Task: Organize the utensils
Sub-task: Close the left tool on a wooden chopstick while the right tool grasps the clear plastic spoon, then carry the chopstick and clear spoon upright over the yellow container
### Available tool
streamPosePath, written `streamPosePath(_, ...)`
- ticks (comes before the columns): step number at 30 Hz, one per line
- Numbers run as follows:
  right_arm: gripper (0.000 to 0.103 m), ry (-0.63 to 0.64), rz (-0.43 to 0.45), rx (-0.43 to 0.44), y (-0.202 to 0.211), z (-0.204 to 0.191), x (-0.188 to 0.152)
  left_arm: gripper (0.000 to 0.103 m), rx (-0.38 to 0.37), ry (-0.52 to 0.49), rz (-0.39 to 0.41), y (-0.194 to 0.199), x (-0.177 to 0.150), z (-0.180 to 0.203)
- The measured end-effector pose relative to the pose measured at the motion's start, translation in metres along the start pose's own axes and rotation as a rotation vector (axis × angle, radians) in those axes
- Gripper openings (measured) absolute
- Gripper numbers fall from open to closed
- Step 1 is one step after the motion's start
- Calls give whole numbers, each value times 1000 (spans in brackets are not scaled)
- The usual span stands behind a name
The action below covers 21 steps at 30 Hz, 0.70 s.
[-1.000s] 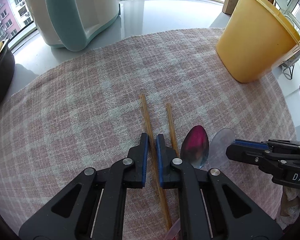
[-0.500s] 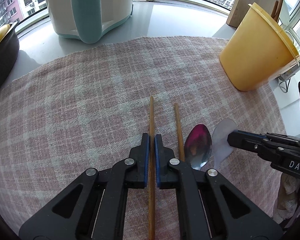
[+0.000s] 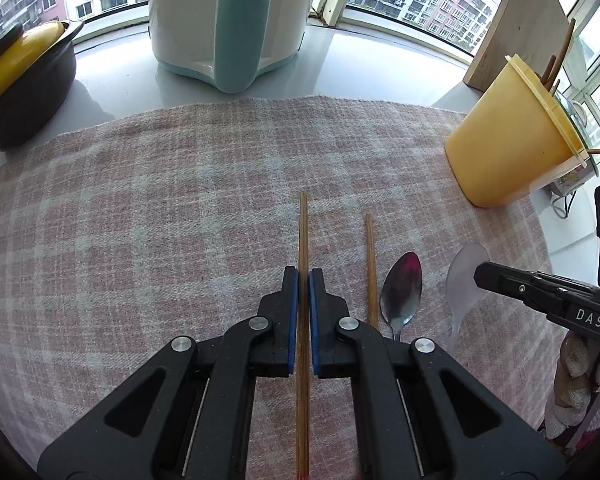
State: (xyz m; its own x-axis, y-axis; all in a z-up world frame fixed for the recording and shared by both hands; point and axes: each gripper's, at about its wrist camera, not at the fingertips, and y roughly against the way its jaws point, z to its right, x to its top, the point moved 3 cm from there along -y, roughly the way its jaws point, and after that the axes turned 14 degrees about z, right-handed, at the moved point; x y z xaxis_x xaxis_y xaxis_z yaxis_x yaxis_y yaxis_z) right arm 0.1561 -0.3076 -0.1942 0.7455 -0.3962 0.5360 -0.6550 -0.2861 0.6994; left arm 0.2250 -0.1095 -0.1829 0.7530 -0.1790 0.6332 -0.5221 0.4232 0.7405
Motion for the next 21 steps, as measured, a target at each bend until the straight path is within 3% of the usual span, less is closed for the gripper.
streamPosePath(11, 0, 81, 46, 33, 38, -19, 15, 3, -19, -3, 91, 40, 16, 23)
streamPosePath(21, 0, 137, 108, 58, 99, -12, 46, 3, -51, 11, 178, 74, 38, 60)
